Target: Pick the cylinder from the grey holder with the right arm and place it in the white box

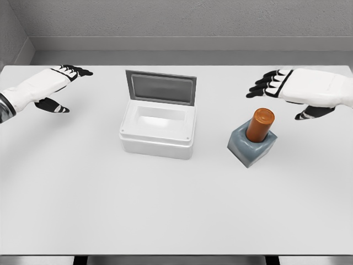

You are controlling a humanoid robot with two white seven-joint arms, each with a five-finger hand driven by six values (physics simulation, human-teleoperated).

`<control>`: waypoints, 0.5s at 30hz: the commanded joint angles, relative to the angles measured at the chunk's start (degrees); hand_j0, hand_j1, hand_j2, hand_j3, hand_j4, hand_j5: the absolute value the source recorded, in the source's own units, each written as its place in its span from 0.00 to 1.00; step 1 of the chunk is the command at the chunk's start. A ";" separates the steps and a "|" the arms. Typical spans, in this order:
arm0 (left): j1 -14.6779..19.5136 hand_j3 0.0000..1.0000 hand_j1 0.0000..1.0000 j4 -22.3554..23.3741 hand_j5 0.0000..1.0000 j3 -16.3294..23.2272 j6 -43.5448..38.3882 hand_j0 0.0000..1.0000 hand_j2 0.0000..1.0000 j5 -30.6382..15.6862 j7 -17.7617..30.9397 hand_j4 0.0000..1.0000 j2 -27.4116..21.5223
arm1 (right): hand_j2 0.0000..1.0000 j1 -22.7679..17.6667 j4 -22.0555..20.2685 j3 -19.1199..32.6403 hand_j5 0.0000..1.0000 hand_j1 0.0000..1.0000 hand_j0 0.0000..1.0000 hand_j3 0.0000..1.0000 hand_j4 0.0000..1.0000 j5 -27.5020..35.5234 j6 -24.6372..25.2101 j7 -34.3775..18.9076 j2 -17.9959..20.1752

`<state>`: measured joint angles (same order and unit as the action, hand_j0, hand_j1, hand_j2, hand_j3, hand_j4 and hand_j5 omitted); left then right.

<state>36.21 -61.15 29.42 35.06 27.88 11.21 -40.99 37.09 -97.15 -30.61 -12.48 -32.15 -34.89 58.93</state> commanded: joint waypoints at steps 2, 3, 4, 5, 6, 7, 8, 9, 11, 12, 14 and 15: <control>0.00 1.00 1.00 -0.02 1.00 -0.16 -0.06 1.00 1.00 -0.37 -0.04 1.00 -0.06 | 1.00 0.18 0.12 -1.38 1.00 1.00 1.00 1.00 1.00 0.26 0.16 -0.11 -0.39; 0.00 1.00 1.00 -0.02 1.00 -0.16 -0.06 1.00 1.00 -0.37 -0.04 1.00 -0.06 | 1.00 0.97 0.20 -1.38 1.00 1.00 1.00 1.00 1.00 0.26 0.16 -0.11 -0.48; 0.00 1.00 1.00 -0.02 1.00 -0.16 -0.06 1.00 1.00 -0.37 -0.04 1.00 -0.14 | 1.00 0.97 0.29 -1.38 1.00 1.00 1.00 1.00 1.00 0.26 0.16 -0.11 -0.48; 0.00 1.00 1.00 -0.02 1.00 -0.16 -0.06 1.00 1.00 -0.37 -0.04 1.00 -0.06 | 1.00 0.97 0.29 -1.39 1.00 1.00 1.00 1.00 1.00 0.26 0.16 -0.11 -0.74; 0.00 1.00 1.00 -0.02 1.00 -0.16 -0.06 1.00 1.00 -0.37 -0.04 1.00 -0.06 | 1.00 0.97 0.38 -1.47 1.00 1.00 1.00 1.00 1.00 0.18 0.16 -0.11 -1.09; 0.00 1.00 1.00 -0.02 1.00 -0.16 -0.06 1.00 1.00 -0.37 -0.04 1.00 -0.06 | 1.00 0.97 0.47 -1.65 1.00 1.00 1.00 1.00 1.00 0.18 0.24 -0.11 -1.27; 0.00 1.00 1.00 -0.02 1.00 -0.16 -0.06 1.00 1.00 -0.37 -0.04 1.00 -0.06 | 1.00 0.97 0.47 -2.35 1.00 1.00 1.00 1.00 1.00 0.09 0.24 -0.11 -1.62; 0.00 1.00 1.00 -0.02 1.00 -0.16 -0.06 1.00 1.00 -0.37 -0.04 1.00 -0.06 | 1.00 0.97 0.38 -3.23 1.00 1.00 1.00 1.00 1.00 0.09 0.16 -0.11 -1.71; 0.00 1.00 1.00 -0.02 1.00 -0.16 -0.06 1.00 1.00 -0.37 0.04 1.00 -0.06 | 1.00 0.97 0.21 -4.11 1.00 1.00 1.00 1.00 1.00 0.09 -0.19 -0.11 -1.71; 0.00 1.00 1.00 -0.02 1.00 -0.16 -0.06 1.00 1.00 -0.37 -0.04 1.00 -0.06 | 1.00 0.97 0.12 -4.20 1.00 1.00 1.00 1.00 1.00 0.09 -0.28 -0.11 -1.71; 0.00 1.00 1.00 -0.02 1.00 -0.16 -0.06 1.00 1.00 -0.37 -0.04 1.00 -0.14 | 1.00 0.97 0.03 -4.37 1.00 1.00 1.00 1.00 1.00 0.09 -0.37 -0.11 -1.71; 0.00 1.00 1.00 0.07 1.00 -0.16 -0.06 1.00 1.00 -0.37 -0.04 1.00 -0.14 | 1.00 0.97 0.03 -4.72 1.00 1.00 1.00 1.00 1.00 0.09 -0.28 -0.11 -1.71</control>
<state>36.21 -61.15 29.33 35.06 27.89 11.20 -41.01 38.06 -97.02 -34.80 -12.65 -32.51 -35.02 57.21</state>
